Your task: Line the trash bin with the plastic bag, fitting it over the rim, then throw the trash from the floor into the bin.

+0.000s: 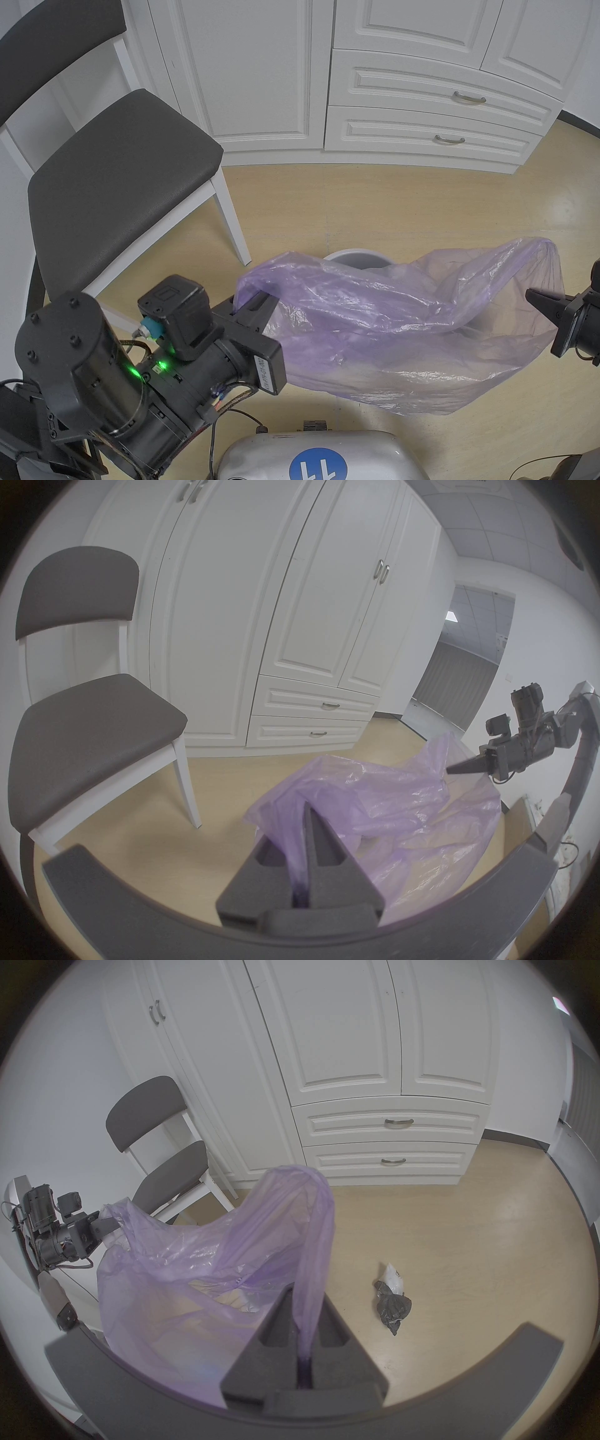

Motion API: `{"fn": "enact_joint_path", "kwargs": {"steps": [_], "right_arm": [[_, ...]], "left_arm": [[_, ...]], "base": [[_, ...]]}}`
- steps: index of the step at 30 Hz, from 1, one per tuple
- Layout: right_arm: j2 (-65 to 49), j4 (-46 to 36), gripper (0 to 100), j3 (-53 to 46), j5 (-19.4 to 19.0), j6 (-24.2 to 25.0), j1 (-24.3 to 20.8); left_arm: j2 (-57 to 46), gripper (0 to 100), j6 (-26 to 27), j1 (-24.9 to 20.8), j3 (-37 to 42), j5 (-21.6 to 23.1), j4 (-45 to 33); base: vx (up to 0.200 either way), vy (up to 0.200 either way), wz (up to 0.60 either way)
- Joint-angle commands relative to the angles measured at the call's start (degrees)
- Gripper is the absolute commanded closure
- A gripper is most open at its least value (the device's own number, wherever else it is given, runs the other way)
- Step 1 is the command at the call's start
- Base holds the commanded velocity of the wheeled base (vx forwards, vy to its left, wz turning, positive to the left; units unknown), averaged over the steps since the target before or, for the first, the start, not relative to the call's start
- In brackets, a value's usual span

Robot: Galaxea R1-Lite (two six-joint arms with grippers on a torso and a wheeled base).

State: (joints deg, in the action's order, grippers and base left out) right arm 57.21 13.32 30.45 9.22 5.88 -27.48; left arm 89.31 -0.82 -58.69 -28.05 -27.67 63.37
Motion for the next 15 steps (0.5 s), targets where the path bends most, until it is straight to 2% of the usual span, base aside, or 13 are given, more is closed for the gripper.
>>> {"fn": "enact_joint_path", "kwargs": {"steps": [1, 15], "right_arm": [[-0.9, 0.0, 100, 0.0, 0.0, -0.4, 0.1], [-0.9, 0.0, 100, -0.6, 0.1, -0.5, 0.2]], "left_arm": [[0.1, 100, 0.8, 0.2, 0.2, -0.3, 0.0], [0.2, 100, 1.1, 0.2, 0.5, -0.2, 0.0]], "base": [[0.000, 0.000, 0.00], [0.000, 0.000, 0.00]]}}
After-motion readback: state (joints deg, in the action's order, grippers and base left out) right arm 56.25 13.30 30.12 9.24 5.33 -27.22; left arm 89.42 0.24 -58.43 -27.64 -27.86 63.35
